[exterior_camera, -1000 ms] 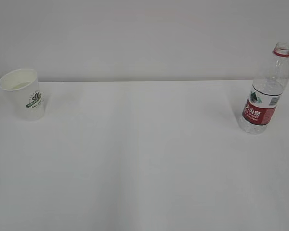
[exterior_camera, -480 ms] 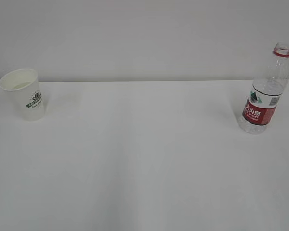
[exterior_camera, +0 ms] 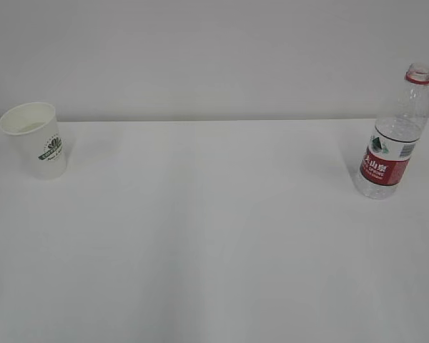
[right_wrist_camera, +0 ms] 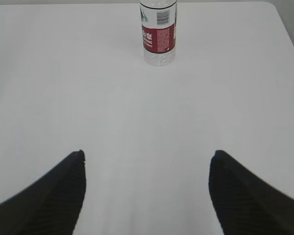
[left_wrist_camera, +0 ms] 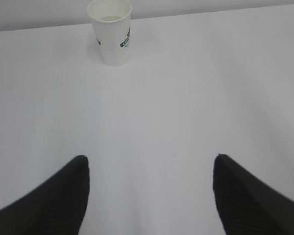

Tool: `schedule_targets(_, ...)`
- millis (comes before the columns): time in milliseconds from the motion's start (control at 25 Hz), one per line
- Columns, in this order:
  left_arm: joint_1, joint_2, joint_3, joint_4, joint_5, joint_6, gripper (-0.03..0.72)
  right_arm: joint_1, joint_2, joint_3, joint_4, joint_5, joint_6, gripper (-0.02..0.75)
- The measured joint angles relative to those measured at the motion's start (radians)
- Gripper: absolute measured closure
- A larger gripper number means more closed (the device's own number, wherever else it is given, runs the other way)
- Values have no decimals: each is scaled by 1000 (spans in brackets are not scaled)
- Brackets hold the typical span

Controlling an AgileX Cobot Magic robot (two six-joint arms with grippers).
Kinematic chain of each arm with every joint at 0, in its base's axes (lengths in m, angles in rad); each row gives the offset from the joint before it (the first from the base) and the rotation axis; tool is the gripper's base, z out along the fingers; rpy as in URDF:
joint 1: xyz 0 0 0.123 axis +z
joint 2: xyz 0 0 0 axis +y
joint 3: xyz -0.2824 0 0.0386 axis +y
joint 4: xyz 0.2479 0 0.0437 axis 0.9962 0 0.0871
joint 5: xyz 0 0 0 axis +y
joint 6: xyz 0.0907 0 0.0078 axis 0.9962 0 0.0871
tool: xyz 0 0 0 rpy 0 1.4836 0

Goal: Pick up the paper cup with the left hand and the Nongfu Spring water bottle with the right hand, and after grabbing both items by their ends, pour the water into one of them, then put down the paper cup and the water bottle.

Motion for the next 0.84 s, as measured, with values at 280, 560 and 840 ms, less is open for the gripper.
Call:
schedule_targets(280,0,0,0,0,0,0,118,0,0,0,2,0,0,149)
schedule_targets(560,0,0,0,0,0,0,118,0,0,0,2,0,0,148)
schedule_targets(840,0,0,0,0,0,0,118,0,0,0,2,0,0,149)
